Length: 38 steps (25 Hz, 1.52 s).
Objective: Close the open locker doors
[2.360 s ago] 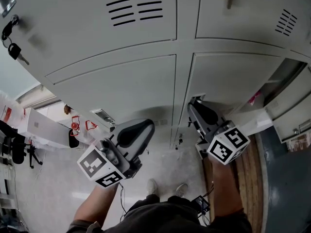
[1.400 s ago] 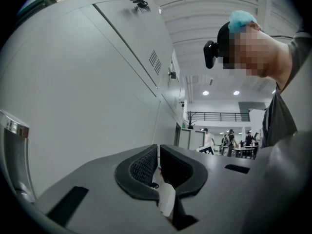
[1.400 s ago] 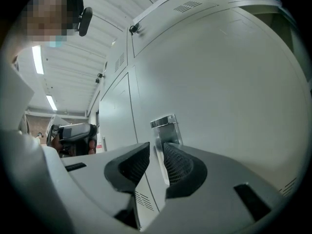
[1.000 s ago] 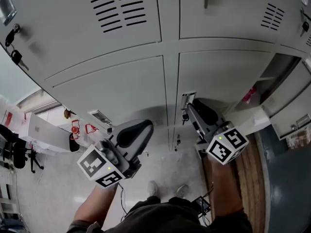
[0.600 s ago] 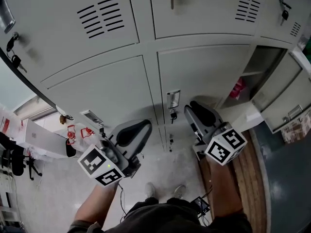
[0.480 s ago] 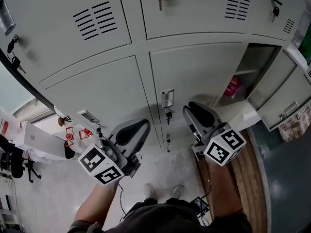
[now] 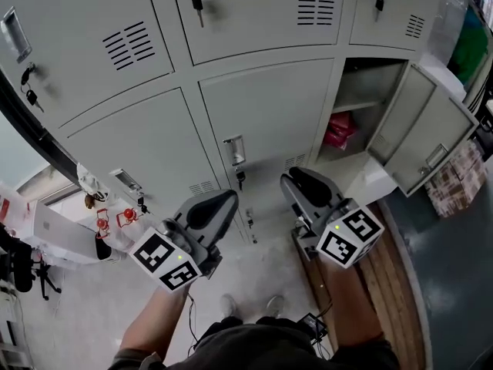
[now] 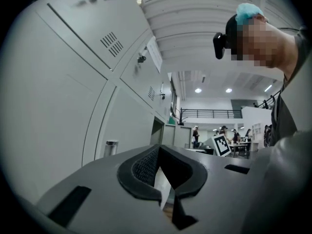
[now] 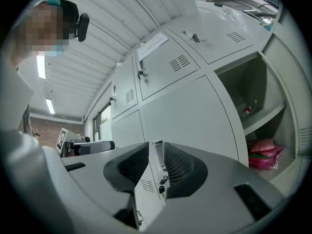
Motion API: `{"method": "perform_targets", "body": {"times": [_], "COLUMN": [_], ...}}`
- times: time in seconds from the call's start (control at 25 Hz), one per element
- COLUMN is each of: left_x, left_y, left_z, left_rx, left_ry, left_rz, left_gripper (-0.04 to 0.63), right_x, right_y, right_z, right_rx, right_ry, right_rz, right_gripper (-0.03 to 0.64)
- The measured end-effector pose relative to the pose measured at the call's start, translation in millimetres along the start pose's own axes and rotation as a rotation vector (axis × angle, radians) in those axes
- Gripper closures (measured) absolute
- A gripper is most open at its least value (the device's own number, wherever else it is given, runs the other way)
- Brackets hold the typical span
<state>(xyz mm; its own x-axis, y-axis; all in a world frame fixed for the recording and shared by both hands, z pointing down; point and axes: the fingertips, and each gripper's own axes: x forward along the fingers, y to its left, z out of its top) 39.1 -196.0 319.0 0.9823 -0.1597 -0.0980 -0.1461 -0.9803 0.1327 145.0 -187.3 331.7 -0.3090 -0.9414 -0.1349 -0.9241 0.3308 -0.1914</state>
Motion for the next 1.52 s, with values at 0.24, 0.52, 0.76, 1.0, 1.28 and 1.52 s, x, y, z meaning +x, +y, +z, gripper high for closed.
{"method": "perform_targets", "body": {"times": [0.24, 0.52, 0.76, 1.0, 1.28, 1.52], "left_x": [6.1, 9.5, 9.5, 0.7, -3.5, 6.6], "left_y": [-23.8, -40.6, -44.1, -38.6, -37.0, -48.3], "left_z": [1.6, 5.8, 11.5, 14.2, 11.8, 7.8], "left_rx": [-0.004, -0.001, -0.006, -0.022, -0.045, -0.059], "left_ry": [-0.023, -0.030, -0.033, -0.026, -0.018, -0.013], "left_rz": [-0.017, -0.075, -0.157, -0.251, -0.374, -0.454], "left_gripper": [0.586, 0.586, 0.586, 0.586, 0.586, 0.586], "right_x": [-25.8, -45.4, -52.0, -53.8, -61.8, -82.4], "right_y": [8.6, 16.9, 28.0, 42.7, 56.4, 49.8], "right_z": [7.6, 15.7, 20.9, 20.2, 14.6, 15.5], "right_rx": [-0.015, -0.025, -0.041, -0.054, -0.079, -0.095], "right_ry": [-0.004, -0.012, -0.019, -0.030, -0.038, -0.033], "right_rz": [0.000, -0.037, -0.102, -0.200, -0.323, -0.414], "right_gripper": [0.554, 0.554, 0.554, 0.554, 0.554, 0.554]}}
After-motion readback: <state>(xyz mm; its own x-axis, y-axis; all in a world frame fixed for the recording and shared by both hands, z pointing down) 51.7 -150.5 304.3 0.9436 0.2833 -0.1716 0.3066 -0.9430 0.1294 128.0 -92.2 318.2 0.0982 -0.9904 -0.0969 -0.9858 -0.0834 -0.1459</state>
